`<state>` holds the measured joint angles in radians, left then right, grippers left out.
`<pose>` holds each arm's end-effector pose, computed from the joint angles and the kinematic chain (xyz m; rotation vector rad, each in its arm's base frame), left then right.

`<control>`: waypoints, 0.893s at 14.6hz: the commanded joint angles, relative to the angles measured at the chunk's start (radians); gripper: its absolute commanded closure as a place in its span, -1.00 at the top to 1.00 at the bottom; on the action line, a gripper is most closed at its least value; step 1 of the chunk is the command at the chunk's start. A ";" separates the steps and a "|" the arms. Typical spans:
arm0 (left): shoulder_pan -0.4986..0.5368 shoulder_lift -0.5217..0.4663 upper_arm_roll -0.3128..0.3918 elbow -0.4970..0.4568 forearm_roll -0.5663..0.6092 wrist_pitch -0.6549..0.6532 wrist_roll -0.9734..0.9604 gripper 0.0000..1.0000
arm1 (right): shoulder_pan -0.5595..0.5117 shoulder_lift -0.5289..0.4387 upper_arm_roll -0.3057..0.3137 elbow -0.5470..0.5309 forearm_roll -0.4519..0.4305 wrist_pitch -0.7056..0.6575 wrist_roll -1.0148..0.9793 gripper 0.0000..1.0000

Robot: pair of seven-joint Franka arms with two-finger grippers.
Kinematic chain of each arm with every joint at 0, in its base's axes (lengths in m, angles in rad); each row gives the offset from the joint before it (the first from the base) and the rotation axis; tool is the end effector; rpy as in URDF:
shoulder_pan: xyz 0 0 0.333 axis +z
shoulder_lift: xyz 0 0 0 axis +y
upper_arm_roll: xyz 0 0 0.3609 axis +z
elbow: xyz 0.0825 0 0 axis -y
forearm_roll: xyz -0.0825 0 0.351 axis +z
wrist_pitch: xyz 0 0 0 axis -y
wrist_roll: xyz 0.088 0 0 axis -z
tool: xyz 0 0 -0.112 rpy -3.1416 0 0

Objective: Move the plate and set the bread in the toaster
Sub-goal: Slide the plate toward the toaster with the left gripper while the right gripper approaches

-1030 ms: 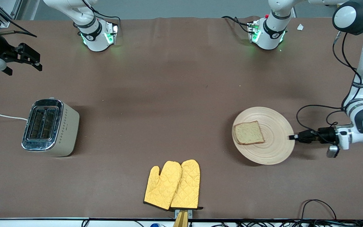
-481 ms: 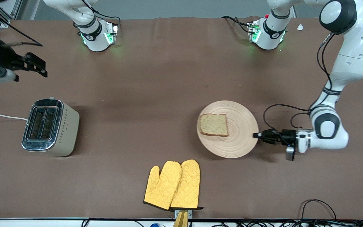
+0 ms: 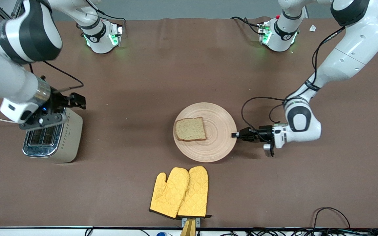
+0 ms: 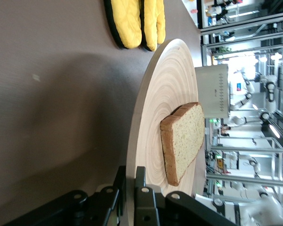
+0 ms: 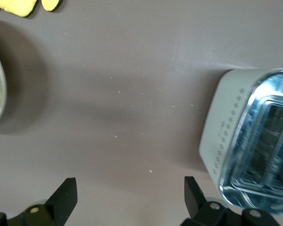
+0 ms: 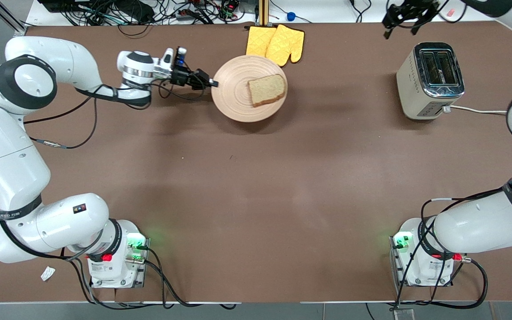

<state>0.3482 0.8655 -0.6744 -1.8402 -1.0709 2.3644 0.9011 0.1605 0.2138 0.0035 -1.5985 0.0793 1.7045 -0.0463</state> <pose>0.6123 -0.1727 0.1921 1.9742 -0.1244 0.0450 0.5840 0.1044 0.5438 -3.0500 -0.2990 0.1722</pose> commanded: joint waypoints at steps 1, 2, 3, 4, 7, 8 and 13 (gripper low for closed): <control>-0.069 -0.036 -0.024 -0.036 -0.111 0.076 -0.001 -1.00 | 0.008 0.051 -0.005 0.002 0.036 0.070 0.037 1.00; -0.095 -0.036 -0.024 -0.036 -0.153 0.093 -0.001 -1.00 | 0.017 0.058 -0.003 -0.021 0.051 0.099 0.054 1.00; -0.119 -0.036 -0.024 -0.037 -0.197 0.113 0.002 -1.00 | 0.037 0.064 -0.003 -0.047 0.065 0.137 0.071 1.00; -0.145 -0.034 -0.024 -0.034 -0.236 0.128 0.007 -1.00 | 0.062 0.078 -0.003 -0.078 0.068 0.182 0.081 1.00; -0.221 -0.019 -0.022 -0.014 -0.279 0.164 0.012 -0.99 | 0.129 0.125 -0.003 -0.149 0.069 0.294 0.150 1.00; -0.230 -0.008 -0.020 -0.007 -0.277 0.167 0.012 -0.98 | 0.137 0.131 -0.002 -0.176 0.076 0.323 0.154 1.00; -0.265 0.023 -0.010 0.009 -0.276 0.176 0.016 -0.90 | 0.186 0.130 0.001 -0.365 0.169 0.562 0.154 1.00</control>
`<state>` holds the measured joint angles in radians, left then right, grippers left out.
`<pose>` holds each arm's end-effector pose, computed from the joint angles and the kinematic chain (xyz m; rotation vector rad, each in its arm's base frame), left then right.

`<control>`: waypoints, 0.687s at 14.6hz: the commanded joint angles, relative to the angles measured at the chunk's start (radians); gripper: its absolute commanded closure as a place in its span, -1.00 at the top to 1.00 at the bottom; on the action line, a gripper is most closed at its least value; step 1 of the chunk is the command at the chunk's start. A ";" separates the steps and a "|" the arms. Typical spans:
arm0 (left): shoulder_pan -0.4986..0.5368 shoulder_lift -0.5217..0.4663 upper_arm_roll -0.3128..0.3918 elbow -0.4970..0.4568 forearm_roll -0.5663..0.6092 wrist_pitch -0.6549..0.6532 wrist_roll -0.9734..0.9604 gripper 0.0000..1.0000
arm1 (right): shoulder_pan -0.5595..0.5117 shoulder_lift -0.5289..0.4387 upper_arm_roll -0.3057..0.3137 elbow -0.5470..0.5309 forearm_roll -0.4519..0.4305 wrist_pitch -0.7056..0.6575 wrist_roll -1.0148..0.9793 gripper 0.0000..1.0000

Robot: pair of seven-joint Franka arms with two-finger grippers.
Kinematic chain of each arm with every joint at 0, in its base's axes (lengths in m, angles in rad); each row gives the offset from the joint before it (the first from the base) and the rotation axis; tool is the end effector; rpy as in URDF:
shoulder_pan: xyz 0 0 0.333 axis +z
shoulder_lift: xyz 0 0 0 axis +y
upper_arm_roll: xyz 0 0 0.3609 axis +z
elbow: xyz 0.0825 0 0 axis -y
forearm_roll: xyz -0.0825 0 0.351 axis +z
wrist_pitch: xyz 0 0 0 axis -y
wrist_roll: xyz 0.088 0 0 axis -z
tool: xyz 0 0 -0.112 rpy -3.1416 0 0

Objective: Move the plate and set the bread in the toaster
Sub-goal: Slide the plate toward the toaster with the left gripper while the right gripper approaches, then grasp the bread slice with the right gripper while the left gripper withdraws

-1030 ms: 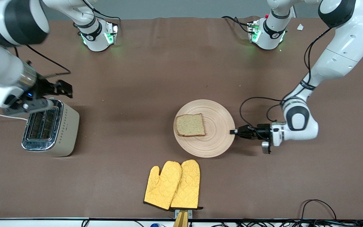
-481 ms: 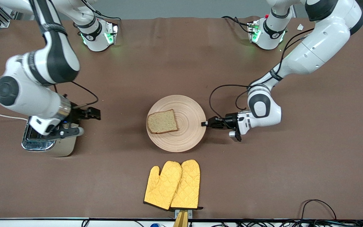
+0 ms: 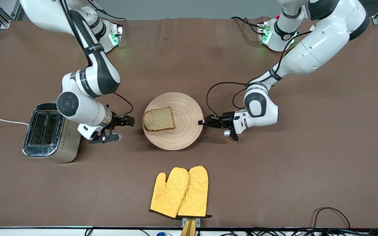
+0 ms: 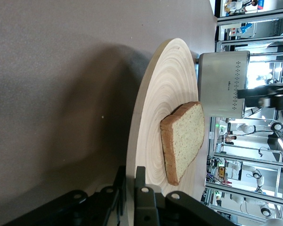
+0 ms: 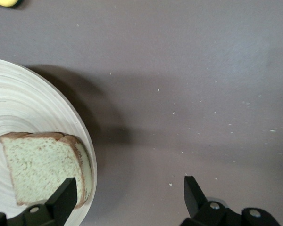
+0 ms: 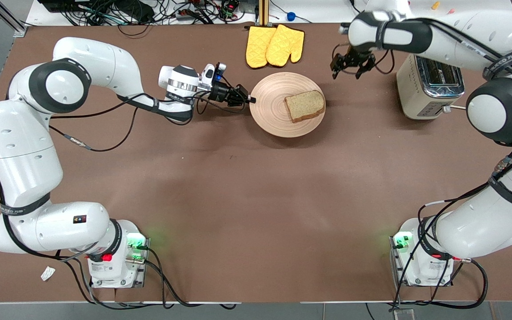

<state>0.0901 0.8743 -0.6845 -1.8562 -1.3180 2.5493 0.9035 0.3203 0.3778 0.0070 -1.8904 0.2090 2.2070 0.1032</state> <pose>0.5553 -0.3099 0.1785 2.0077 -0.0411 -0.0357 0.5784 0.2043 0.3593 -2.9851 -0.1405 0.1427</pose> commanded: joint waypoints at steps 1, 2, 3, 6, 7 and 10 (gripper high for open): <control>-0.007 0.017 0.000 0.028 -0.029 -0.007 0.015 -0.88 | 0.031 -0.034 -0.002 -0.097 0.067 0.083 0.004 1.00; -0.010 0.020 0.000 0.035 -0.027 -0.007 0.014 -0.87 | 0.037 -0.036 -0.002 -0.126 0.094 0.105 0.004 1.00; -0.013 0.025 0.002 0.040 -0.026 0.000 0.014 -0.83 | 0.043 -0.043 -0.002 -0.150 0.101 0.121 0.004 1.00; -0.016 0.044 0.005 0.067 -0.023 0.017 0.014 -0.52 | 0.069 -0.068 -0.002 -0.196 0.136 0.135 0.003 1.00; -0.016 0.045 0.007 0.071 -0.020 0.017 0.015 -0.25 | 0.091 -0.076 -0.002 -0.217 0.142 0.160 0.004 1.00; -0.004 0.031 0.007 0.074 -0.020 0.022 0.011 1.00 | 0.102 -0.082 -0.002 -0.242 0.155 0.178 0.006 1.00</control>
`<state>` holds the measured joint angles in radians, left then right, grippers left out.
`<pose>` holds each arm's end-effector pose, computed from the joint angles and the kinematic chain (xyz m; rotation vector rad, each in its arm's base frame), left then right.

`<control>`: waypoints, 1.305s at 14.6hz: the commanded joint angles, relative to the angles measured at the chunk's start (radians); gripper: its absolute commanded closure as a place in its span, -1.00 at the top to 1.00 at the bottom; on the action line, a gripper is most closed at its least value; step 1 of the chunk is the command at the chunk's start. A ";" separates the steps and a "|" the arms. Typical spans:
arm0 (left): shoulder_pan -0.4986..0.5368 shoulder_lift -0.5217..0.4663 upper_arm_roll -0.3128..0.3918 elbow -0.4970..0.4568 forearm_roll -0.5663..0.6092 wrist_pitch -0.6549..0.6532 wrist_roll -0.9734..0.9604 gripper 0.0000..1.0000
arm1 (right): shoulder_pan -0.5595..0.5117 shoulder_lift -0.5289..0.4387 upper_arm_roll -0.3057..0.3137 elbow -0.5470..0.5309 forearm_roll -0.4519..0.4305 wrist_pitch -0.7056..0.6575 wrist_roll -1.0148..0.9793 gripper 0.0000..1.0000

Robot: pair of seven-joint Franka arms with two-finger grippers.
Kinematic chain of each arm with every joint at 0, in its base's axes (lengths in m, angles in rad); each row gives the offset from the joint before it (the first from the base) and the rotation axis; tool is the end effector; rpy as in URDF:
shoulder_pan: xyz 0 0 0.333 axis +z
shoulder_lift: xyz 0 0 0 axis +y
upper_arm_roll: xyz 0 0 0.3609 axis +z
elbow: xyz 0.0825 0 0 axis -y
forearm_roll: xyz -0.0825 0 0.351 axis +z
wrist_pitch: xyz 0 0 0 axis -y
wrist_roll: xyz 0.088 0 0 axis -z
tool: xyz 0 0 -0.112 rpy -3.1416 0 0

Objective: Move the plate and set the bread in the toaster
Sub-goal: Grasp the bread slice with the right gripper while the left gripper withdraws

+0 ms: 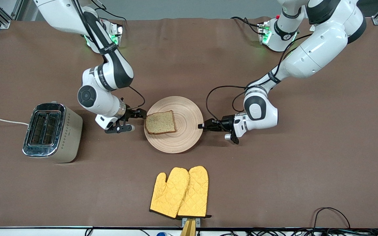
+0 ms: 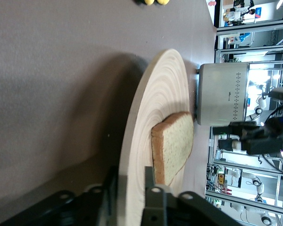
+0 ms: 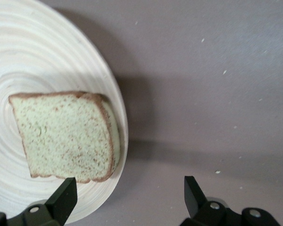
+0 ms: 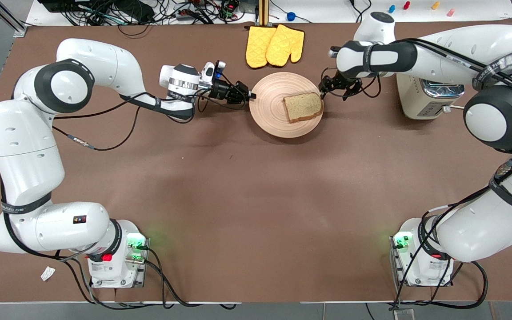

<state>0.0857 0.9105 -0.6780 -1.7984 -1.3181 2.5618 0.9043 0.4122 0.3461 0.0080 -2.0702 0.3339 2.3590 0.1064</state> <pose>0.5741 -0.3078 0.1734 2.0010 -0.0155 0.0011 0.5244 0.2400 0.3204 -2.9271 -0.1007 0.1692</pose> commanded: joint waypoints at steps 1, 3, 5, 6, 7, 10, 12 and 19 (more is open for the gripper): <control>0.014 -0.012 0.000 0.016 -0.020 0.012 0.004 1.00 | 0.011 -0.047 -0.003 -0.062 0.040 0.038 0.002 0.92; 0.055 -0.038 0.002 0.011 -0.018 0.012 -0.001 1.00 | 0.031 -0.042 -0.005 -0.061 0.051 0.078 0.002 0.61; 0.115 -0.054 0.002 0.014 -0.016 0.011 -0.001 1.00 | 0.033 -0.039 -0.005 -0.061 0.054 0.089 0.002 0.36; 0.144 -0.064 0.002 0.017 -0.006 0.009 -0.011 1.00 | 0.030 -0.036 -0.005 -0.056 0.062 0.089 0.002 0.31; 0.172 -0.077 0.002 0.017 0.017 0.009 -0.022 1.00 | 0.030 -0.027 -0.005 -0.053 0.071 0.097 0.002 0.28; 0.270 -0.152 -0.006 0.004 0.146 -0.081 -0.094 1.00 | 0.040 0.008 -0.003 -0.051 0.093 0.155 0.002 0.23; 0.322 -0.217 0.000 0.007 0.270 -0.187 -0.204 1.00 | 0.050 0.022 -0.003 -0.045 0.137 0.178 0.002 0.22; 0.358 -0.511 0.000 -0.024 0.679 -0.229 -0.741 1.00 | 0.063 0.053 -0.005 -0.024 0.149 0.183 -0.001 -0.02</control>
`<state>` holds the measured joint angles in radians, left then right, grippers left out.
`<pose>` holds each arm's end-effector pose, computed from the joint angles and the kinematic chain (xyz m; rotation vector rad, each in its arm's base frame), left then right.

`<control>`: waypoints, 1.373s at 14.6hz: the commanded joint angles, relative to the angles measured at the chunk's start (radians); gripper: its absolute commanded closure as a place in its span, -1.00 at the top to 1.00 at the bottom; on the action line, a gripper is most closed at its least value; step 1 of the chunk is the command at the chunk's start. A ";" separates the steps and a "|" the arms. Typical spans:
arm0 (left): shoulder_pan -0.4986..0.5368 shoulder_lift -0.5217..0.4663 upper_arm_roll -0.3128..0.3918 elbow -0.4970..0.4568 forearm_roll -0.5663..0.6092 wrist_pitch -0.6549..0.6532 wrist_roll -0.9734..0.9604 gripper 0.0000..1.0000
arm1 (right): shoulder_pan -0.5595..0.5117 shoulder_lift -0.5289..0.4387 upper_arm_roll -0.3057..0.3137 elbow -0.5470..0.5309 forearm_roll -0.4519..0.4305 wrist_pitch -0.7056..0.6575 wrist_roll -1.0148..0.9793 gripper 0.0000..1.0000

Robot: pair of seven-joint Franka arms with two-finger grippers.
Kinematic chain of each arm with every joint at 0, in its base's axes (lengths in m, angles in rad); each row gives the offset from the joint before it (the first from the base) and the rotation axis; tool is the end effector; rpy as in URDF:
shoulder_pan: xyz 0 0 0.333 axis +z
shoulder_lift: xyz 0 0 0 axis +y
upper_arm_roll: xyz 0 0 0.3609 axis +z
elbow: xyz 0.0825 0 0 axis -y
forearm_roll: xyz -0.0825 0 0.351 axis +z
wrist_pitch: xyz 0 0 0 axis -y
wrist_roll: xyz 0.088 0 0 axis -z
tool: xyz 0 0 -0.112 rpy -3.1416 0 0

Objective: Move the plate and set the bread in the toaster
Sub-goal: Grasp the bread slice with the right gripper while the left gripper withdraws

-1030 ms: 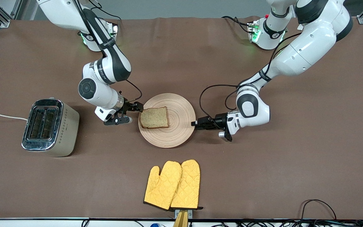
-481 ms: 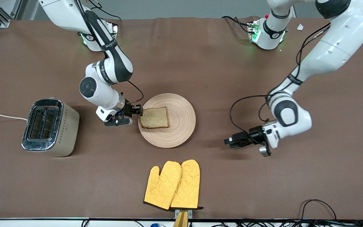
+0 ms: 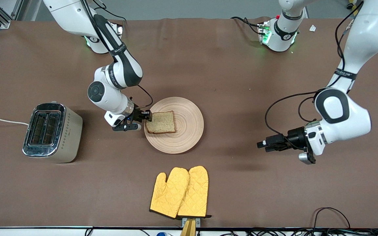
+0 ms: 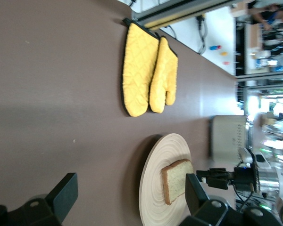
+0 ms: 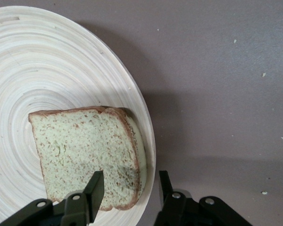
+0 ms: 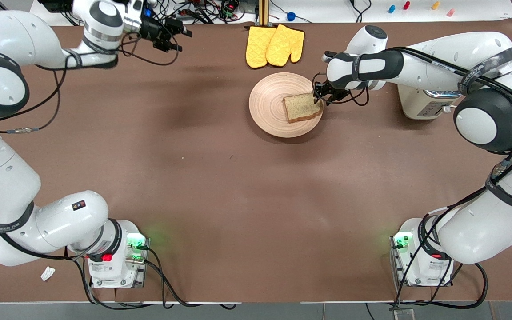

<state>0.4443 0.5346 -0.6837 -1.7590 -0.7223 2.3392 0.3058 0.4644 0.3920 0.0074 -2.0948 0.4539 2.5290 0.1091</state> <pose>0.6580 -0.1026 0.3973 2.2754 0.0565 0.1538 0.5230 0.2629 0.2982 -2.8706 0.0087 0.0552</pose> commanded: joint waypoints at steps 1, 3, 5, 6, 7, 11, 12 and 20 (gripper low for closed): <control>-0.001 -0.183 0.006 -0.063 0.175 -0.042 -0.251 1.00 | 0.011 0.011 -0.004 0.002 0.029 0.014 -0.003 -0.05; -0.001 -0.249 0.004 -0.007 0.381 -0.197 -0.455 1.00 | 0.013 0.019 -0.004 0.001 0.028 0.037 -0.003 -0.05; -0.007 -0.321 -0.005 0.045 0.606 -0.338 -0.613 1.00 | 0.020 0.031 -0.004 0.004 0.028 0.048 -0.003 -0.05; -0.009 -0.350 -0.007 0.077 0.679 -0.427 -0.654 1.00 | 0.020 0.036 -0.004 0.005 0.029 0.059 -0.003 -0.05; -0.009 -0.370 -0.011 0.119 0.722 -0.516 -0.657 1.00 | 0.022 0.039 -0.004 0.006 0.029 0.060 -0.003 -0.05; -0.003 -0.401 -0.008 0.286 0.851 -0.754 -0.646 1.00 | 0.025 0.039 -0.004 0.006 0.029 0.062 -0.003 -0.32; -0.003 -0.413 -0.001 0.298 0.868 -0.764 -0.633 1.00 | 0.026 0.039 -0.006 0.006 0.028 0.062 -0.003 -0.37; -0.401 -0.519 0.542 0.289 0.836 -0.804 -0.337 1.00 | 0.033 0.041 -0.006 0.002 0.026 0.073 -0.011 -0.76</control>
<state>0.0868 0.0322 -0.1976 -1.4628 0.1244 1.5532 -0.0857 0.4775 0.4295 0.0061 -2.0907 0.4548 2.5821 0.1086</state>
